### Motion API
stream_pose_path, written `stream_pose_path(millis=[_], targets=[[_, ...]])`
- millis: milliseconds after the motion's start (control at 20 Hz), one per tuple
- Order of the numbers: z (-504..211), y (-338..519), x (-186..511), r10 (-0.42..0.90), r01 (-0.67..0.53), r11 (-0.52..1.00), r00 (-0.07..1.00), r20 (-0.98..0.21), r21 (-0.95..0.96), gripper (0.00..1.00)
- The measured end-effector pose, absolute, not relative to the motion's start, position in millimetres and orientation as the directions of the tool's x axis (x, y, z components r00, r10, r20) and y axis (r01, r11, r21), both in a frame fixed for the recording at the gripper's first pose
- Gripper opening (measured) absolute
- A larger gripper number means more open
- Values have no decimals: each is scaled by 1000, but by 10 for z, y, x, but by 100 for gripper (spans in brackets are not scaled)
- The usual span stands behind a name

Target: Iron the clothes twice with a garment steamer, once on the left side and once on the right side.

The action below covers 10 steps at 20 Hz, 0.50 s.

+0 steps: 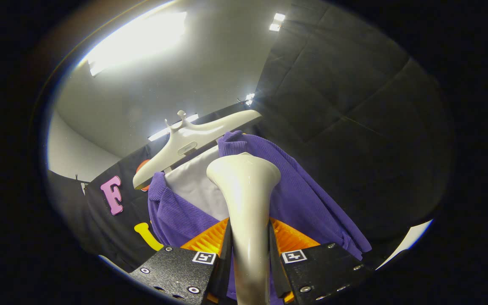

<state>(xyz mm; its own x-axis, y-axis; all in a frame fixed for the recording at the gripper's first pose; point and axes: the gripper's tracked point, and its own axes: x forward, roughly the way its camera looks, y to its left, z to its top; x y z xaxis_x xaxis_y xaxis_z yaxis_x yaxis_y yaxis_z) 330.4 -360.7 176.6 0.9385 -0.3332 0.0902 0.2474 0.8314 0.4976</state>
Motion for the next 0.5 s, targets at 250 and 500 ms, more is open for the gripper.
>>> stream_pose_path(millis=[250, 500], targets=[[1403, -3700, 3330, -342, 286, 817, 940, 21, 500, 42], [1069, -3736, 3166, -338, 317, 812, 940, -49, 490, 42]])
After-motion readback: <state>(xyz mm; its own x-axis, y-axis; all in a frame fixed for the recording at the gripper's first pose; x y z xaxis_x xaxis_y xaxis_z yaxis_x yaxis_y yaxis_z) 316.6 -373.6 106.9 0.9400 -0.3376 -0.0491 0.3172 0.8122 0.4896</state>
